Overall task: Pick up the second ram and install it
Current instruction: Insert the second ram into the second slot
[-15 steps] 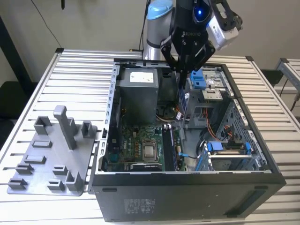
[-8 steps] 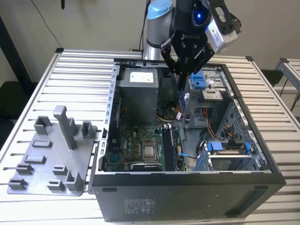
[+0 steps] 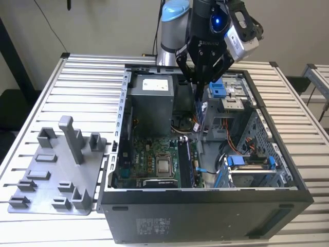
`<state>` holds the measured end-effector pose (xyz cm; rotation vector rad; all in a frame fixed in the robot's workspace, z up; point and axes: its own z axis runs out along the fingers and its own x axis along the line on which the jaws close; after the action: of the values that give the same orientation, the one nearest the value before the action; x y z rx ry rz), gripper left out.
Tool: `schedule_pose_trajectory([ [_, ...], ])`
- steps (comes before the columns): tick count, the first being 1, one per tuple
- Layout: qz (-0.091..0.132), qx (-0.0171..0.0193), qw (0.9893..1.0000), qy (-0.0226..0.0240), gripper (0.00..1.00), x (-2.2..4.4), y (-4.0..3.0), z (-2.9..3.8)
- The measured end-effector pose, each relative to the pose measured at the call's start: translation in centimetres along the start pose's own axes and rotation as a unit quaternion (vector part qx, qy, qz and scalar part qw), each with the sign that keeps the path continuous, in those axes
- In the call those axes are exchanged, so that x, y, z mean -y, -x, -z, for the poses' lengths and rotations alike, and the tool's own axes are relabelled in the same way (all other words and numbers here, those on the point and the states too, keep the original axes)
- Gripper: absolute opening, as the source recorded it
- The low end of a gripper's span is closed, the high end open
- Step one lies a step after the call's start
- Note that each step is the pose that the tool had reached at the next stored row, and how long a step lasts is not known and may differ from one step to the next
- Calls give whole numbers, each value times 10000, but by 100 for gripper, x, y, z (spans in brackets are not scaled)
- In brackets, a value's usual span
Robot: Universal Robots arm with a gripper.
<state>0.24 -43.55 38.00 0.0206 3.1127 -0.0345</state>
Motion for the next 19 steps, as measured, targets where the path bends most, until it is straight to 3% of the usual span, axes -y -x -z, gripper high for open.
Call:
schedule_pose_trajectory([
  [19,0,0,10000,0,14,-2,-3,-94],
])
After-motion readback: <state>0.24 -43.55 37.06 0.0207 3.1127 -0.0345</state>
